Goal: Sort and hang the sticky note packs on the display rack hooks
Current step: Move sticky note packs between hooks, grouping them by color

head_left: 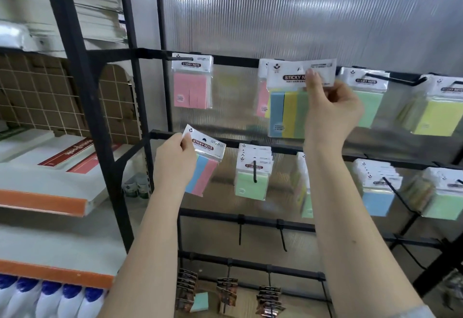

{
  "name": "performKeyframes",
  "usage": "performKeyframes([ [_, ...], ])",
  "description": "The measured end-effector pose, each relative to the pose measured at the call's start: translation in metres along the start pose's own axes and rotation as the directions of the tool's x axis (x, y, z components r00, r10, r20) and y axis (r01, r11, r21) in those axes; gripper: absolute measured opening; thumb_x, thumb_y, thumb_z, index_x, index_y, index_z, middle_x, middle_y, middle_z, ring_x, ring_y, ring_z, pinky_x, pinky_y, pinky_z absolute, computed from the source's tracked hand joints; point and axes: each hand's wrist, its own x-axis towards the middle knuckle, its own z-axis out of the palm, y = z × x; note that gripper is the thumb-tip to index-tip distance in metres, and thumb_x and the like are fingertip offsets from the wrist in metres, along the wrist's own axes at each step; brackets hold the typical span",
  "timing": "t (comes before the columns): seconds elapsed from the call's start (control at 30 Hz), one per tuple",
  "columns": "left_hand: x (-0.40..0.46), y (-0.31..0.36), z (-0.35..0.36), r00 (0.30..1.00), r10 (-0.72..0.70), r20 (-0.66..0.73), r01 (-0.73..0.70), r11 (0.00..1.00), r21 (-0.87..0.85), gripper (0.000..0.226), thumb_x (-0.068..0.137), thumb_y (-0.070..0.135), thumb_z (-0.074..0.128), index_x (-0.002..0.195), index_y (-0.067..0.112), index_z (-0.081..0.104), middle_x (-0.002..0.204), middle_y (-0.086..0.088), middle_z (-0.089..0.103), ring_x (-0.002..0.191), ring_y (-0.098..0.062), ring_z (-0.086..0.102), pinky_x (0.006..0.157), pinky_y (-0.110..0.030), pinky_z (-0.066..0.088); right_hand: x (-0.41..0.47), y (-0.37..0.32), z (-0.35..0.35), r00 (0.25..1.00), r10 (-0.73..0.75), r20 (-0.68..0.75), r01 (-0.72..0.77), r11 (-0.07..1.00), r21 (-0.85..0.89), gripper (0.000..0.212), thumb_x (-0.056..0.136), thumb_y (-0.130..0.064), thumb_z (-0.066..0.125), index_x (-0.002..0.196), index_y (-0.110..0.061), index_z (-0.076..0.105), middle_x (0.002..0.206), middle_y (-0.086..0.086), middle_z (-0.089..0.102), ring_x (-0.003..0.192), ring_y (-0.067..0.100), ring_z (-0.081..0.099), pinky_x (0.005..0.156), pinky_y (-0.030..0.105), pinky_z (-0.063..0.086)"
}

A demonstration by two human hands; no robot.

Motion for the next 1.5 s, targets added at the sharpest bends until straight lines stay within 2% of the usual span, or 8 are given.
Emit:
performKeyframes([
  [0.33,0.001,0.004,0.005,1.0,-0.005,0.017,0.005,0.999,-0.035,0.038,0.102,0.034,0.034,0.088,0.004,0.052,0.075,0.005,0.055,0.074,-0.019,0.062,0.065,-0.04,0.054,0.013,0.007,0.011,0.998,0.066,0.0,-0.066,0.997,-0.025,0.026,0.083,-0.028,0.073,0.065,-0.013,0.061,0.055,-0.006,0.047,0.047,0.002,0.036,0.048,0.012,0.032],
  [0.5,0.003,0.006,0.005,1.0,0.012,0.01,-0.012,1.0,-0.02,0.037,0.102,0.033,0.034,0.091,0.004,0.054,0.087,0.004,0.057,0.069,-0.008,0.058,0.051,-0.022,0.043,0.018,0.022,0.014,0.994,0.104,0.008,-0.104,0.993,-0.048,0.034,0.083,-0.029,0.072,0.06,-0.014,0.052,0.051,-0.01,0.037,0.044,0.003,0.029,0.046,0.012,0.028],
  [0.7,0.006,0.012,0.005,1.0,-0.013,0.018,0.014,0.998,-0.062,0.039,0.102,0.033,0.035,0.094,-0.001,0.053,0.074,0.007,0.056,0.076,-0.021,0.065,0.066,-0.041,0.054,0.033,0.041,0.026,0.984,0.172,0.039,-0.169,0.982,-0.081,0.024,0.086,-0.035,0.068,0.071,-0.019,0.06,0.06,-0.011,0.05,0.047,-0.002,0.037,0.052,0.011,0.033],
  [0.83,0.008,0.019,0.006,1.0,-0.004,0.007,0.005,0.998,-0.061,0.038,0.102,0.034,0.035,0.093,0.001,0.053,0.081,0.004,0.058,0.075,-0.018,0.064,0.06,-0.034,0.052,0.049,0.051,0.039,0.982,0.187,0.036,-0.183,0.979,-0.09,0.033,0.087,-0.028,0.068,0.06,-0.023,0.049,0.054,-0.013,0.04,0.039,-0.001,0.034,0.046,0.011,0.028],
  [1.0,0.013,0.024,0.007,1.0,0.024,-0.019,-0.025,0.999,-0.047,0.038,0.102,0.035,0.034,0.093,0.004,0.053,0.088,0.004,0.06,0.07,-0.009,0.062,0.051,-0.021,0.044,0.068,0.062,0.051,0.986,0.164,0.025,-0.157,0.971,-0.18,0.015,0.085,-0.029,0.07,0.081,-0.019,0.059,0.069,-0.014,0.054,0.057,-0.002,0.044,0.054,0.011,0.034],
  [1.2,0.014,0.031,0.008,0.998,0.051,-0.029,-0.054,0.995,-0.084,0.037,0.102,0.034,0.034,0.094,0.004,0.054,0.092,0.005,0.061,0.07,-0.008,0.061,0.048,-0.015,0.044,0.08,0.069,0.056,0.988,0.153,-0.001,-0.148,0.954,-0.261,0.024,0.082,-0.032,0.073,0.1,-0.02,0.061,0.096,-0.009,0.063,0.085,0.006,0.058,0.072,0.019,0.042],
  [1.27,0.014,0.033,0.009,0.998,0.058,-0.027,-0.061,0.993,-0.103,0.035,0.101,0.034,0.034,0.094,0.006,0.054,0.093,0.006,0.06,0.067,-0.006,0.058,0.04,-0.006,0.039,0.082,0.07,0.058,0.986,0.166,0.002,-0.16,0.953,-0.257,0.03,0.083,-0.031,0.072,0.106,-0.017,0.06,0.099,-0.008,0.062,0.087,0.006,0.057,0.071,0.018,0.04],
  [1.5,0.014,0.036,0.014,0.995,0.094,-0.014,-0.095,0.983,-0.158,0.04,0.102,0.032,0.033,0.1,0.0,0.057,0.084,0.005,0.061,0.065,-0.008,0.054,0.046,-0.009,0.036,0.082,0.074,0.053,0.986,0.169,-0.005,-0.166,0.96,-0.225,0.026,0.086,-0.026,0.07,0.107,-0.016,0.059,0.096,-0.009,0.06,0.088,0.007,0.058,0.08,0.019,0.046],
])
